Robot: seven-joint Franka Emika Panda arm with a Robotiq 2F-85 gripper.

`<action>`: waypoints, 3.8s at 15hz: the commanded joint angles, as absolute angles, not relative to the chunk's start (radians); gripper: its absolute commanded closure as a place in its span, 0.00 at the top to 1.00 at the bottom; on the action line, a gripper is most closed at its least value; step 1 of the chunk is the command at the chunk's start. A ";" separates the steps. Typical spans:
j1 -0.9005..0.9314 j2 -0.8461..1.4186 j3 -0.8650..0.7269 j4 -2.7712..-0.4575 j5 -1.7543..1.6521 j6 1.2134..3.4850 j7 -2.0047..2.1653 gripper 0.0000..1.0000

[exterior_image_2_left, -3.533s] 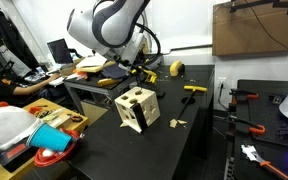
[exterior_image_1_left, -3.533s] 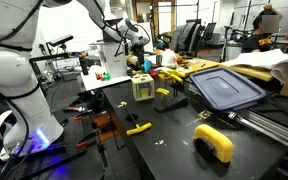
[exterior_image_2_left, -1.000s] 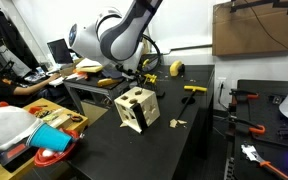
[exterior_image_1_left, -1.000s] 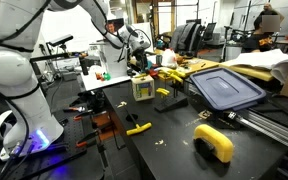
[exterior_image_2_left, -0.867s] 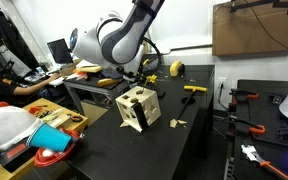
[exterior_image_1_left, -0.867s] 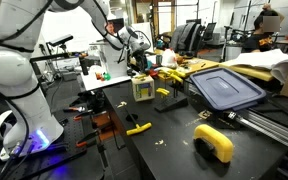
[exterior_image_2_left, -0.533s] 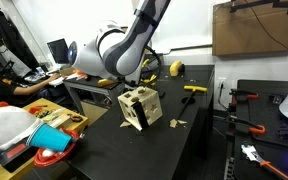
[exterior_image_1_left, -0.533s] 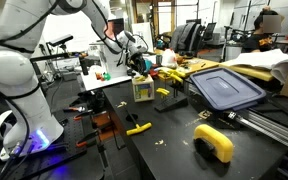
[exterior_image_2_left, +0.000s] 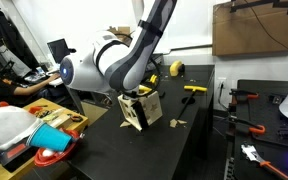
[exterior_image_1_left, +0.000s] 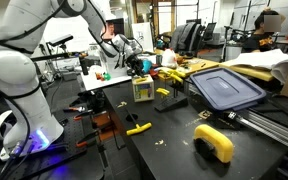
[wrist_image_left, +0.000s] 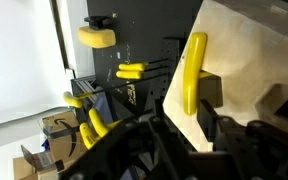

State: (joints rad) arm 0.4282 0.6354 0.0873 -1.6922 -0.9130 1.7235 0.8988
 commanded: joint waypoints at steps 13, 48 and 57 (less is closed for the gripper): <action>0.210 0.226 0.144 -1.841 -0.420 1.867 0.529 1.00; 0.092 0.254 0.099 -1.881 0.095 1.983 0.092 1.00; 0.072 0.411 0.071 -1.783 0.032 1.950 -0.030 1.00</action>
